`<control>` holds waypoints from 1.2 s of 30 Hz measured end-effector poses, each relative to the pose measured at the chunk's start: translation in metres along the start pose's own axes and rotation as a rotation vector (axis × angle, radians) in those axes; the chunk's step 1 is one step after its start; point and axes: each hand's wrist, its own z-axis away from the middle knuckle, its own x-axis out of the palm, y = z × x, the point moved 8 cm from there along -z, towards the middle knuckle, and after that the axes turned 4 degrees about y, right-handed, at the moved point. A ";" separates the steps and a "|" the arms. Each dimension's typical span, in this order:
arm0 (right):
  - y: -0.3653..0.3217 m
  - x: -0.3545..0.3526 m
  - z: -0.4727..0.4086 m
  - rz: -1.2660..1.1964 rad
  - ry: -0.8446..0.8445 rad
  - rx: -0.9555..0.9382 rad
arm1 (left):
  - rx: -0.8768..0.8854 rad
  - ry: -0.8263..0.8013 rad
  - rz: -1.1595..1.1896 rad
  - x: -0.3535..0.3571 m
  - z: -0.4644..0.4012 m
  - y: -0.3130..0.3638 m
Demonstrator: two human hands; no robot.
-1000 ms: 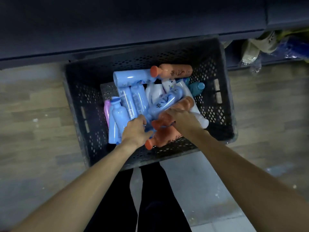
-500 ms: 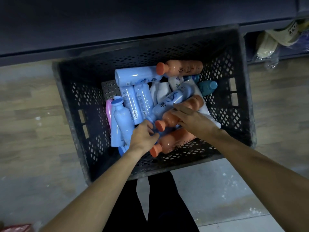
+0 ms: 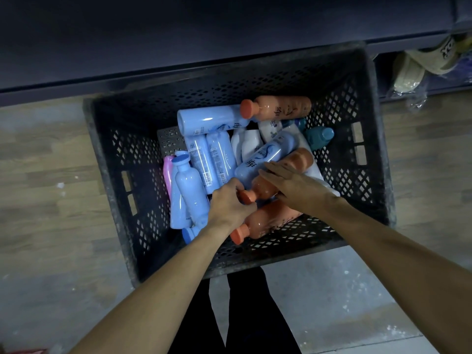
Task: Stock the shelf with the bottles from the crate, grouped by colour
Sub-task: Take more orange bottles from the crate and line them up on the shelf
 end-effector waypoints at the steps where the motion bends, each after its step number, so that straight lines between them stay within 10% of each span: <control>1: -0.004 -0.001 -0.002 0.007 0.033 -0.014 | -0.021 0.001 0.012 0.000 0.000 0.000; 7: -0.027 -0.029 -0.008 0.033 0.205 0.050 | -0.060 -0.043 0.139 -0.015 -0.001 -0.003; 12: -0.012 -0.095 0.006 -0.496 0.289 0.337 | 0.013 -0.118 0.112 -0.037 0.013 0.010; 19: -0.083 -0.226 0.012 -0.819 0.368 0.138 | 0.213 -0.040 0.275 -0.096 0.054 0.087; 36: -0.297 -0.502 0.088 -0.486 0.643 -0.194 | 0.645 0.216 0.270 -0.346 0.223 0.251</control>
